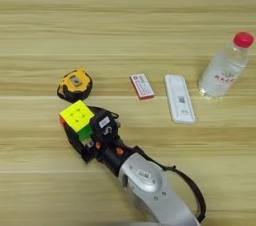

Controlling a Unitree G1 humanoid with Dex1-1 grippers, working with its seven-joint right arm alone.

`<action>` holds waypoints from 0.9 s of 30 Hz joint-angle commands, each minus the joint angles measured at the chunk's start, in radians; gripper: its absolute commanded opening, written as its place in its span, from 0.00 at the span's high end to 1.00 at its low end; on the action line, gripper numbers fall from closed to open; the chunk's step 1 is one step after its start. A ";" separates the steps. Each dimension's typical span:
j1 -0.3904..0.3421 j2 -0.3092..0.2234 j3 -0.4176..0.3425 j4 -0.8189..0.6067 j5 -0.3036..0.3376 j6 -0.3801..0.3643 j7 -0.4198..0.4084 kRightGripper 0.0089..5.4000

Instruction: Move the objects on the table

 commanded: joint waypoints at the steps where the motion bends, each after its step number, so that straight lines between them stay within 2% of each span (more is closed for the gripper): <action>1: -0.033 0.022 -0.003 -0.008 0.005 -0.034 -0.001 0.38; 4: -0.033 0.023 -0.005 0.001 0.003 -0.040 -0.003 0.38; 19: -0.038 0.019 -0.010 -0.013 -0.023 -0.066 -0.015 0.10; 24: -0.045 0.007 -0.027 -0.083 -0.042 -0.078 -0.023 0.00; 27: -0.057 0.001 -0.062 -0.168 -0.044 -0.071 -0.028 0.00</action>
